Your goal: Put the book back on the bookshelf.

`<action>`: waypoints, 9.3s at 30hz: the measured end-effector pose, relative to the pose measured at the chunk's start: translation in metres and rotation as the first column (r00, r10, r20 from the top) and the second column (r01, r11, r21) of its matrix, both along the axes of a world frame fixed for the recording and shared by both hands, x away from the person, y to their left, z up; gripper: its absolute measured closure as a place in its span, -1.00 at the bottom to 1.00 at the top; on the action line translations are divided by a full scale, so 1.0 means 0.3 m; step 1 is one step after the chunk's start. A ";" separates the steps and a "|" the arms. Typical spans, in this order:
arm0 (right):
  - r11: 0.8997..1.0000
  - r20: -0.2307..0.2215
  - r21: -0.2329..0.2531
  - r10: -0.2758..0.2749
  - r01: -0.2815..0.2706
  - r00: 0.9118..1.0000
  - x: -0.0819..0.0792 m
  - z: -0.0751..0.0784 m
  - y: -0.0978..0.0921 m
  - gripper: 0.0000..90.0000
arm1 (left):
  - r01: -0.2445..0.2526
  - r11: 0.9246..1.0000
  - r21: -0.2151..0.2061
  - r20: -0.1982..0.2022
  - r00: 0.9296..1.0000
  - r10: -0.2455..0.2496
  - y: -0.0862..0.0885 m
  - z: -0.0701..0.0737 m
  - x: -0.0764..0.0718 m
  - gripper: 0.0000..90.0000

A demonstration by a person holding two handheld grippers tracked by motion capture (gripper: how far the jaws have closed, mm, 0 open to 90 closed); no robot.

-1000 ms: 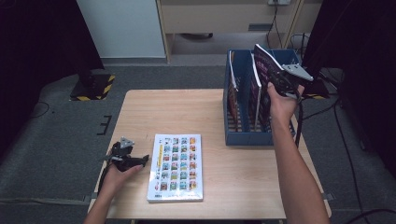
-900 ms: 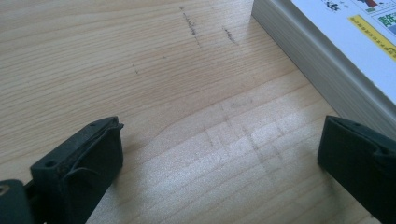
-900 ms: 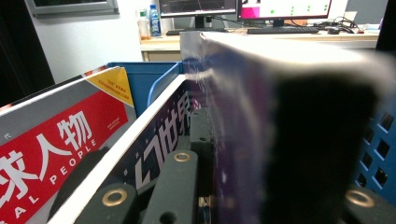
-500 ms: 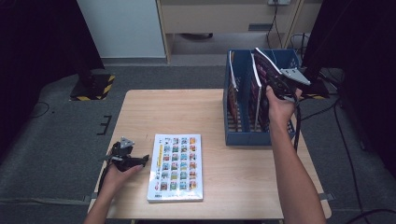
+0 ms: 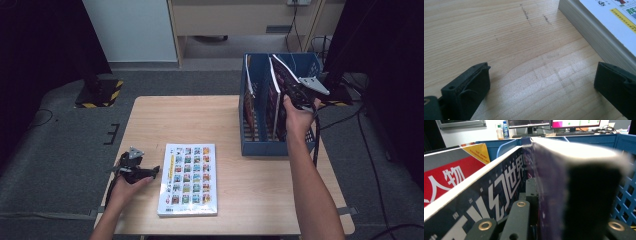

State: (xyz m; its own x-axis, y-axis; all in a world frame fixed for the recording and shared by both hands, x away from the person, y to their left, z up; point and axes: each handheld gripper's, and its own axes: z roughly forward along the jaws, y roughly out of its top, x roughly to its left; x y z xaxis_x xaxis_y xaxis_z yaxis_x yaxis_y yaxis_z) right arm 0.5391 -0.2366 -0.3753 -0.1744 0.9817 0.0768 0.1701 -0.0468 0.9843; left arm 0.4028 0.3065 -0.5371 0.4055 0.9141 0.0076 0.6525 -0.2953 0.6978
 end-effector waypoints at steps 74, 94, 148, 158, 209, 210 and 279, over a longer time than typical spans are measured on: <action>0.995 -0.008 -0.080 -0.066 0.065 0.998 0.015 -0.043 0.024 0.86 | 0.001 1.000 -0.001 0.002 1.000 -0.001 -0.008 0.000 0.003 -1.00; 0.995 -0.012 -0.100 0.021 -0.022 1.000 -0.061 -0.042 0.025 0.50 | 0.003 1.000 -0.002 0.002 1.000 -0.003 -0.009 -0.001 0.004 -1.00; 0.987 -0.059 -0.114 0.107 -0.113 0.992 -0.233 -0.043 0.037 0.74 | 0.004 1.000 -0.001 0.002 1.000 -0.004 -0.014 0.000 0.006 -1.00; 0.987 -0.059 -0.104 0.119 -0.125 0.991 -0.252 -0.055 0.035 0.65 | 0.003 1.000 -0.002 0.002 1.000 -0.003 -0.015 0.000 0.006 -1.00; 0.956 -0.050 -0.059 0.285 -0.288 0.957 -0.409 -0.087 0.180 -0.40 | 0.020 1.000 -0.008 -0.002 1.000 -0.020 -0.013 0.000 0.004 -1.00; 0.955 -0.051 -0.054 0.290 -0.293 0.956 -0.414 -0.087 0.185 -0.41 | 0.020 1.000 -0.008 -0.002 1.000 -0.020 -0.013 0.000 0.004 -1.00; 0.781 -0.400 -0.055 0.553 -0.622 0.731 -0.536 -0.437 0.570 -0.13 | 0.125 0.981 -0.150 -0.010 0.992 -0.128 -0.165 0.070 -0.049 -0.56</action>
State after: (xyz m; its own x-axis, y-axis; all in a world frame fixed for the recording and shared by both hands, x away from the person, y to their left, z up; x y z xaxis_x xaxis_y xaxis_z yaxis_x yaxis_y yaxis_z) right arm 0.3784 -0.0656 -0.5064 -0.7161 0.6927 0.0860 0.4311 0.3419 0.8350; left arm 0.3881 0.2569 -0.5159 0.5167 0.8456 -0.1340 0.6307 -0.2701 0.7275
